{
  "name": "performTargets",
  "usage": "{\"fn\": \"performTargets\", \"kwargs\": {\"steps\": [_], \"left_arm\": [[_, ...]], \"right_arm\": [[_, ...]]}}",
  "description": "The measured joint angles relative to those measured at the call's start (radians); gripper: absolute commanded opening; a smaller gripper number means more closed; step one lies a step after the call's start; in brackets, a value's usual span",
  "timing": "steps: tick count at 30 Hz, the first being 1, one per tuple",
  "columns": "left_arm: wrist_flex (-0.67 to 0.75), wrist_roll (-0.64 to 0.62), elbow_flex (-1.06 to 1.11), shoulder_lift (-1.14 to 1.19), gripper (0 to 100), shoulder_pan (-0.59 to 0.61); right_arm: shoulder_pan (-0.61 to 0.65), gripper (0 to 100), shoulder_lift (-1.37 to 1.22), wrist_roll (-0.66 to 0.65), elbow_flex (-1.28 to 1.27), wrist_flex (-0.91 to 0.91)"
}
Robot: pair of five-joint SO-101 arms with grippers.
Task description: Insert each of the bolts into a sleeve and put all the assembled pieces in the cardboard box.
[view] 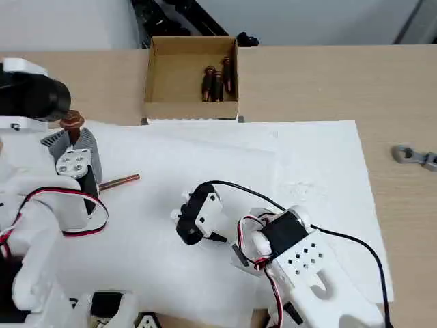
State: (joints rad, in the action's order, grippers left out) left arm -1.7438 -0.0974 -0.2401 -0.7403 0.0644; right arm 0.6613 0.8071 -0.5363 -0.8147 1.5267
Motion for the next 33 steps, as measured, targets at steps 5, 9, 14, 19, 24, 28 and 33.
{"fn": "performTargets", "kwargs": {"steps": [5,9,14,19,24,28,33], "left_arm": [[0.0,0.0,0.0,0.0,0,0.0],[0.0,0.0,0.0,0.0,0,0.0],[0.0,0.0,0.0,0.0,0,0.0],[0.0,0.0,0.0,0.0,0,0.0],[0.0,0.0,0.003,0.0,0,0.0],[0.0,0.0,0.003,0.0,0,0.0],[0.0,0.0,0.003,0.0,0,0.0]], "right_arm": [[0.0,24.9,0.0,0.0,-0.055,-0.066],[-0.002,24.9,0.0,0.0,-0.121,-0.121],[-0.002,24.8,0.0,0.0,-0.203,-0.206],[-0.002,24.8,0.0,0.0,-0.295,-0.302],[-0.003,24.8,0.0,0.0,-0.364,-0.371],[-0.003,24.8,0.0,-0.002,-0.374,-0.394],[-0.003,24.7,0.002,-0.003,-0.397,-0.42]]}}
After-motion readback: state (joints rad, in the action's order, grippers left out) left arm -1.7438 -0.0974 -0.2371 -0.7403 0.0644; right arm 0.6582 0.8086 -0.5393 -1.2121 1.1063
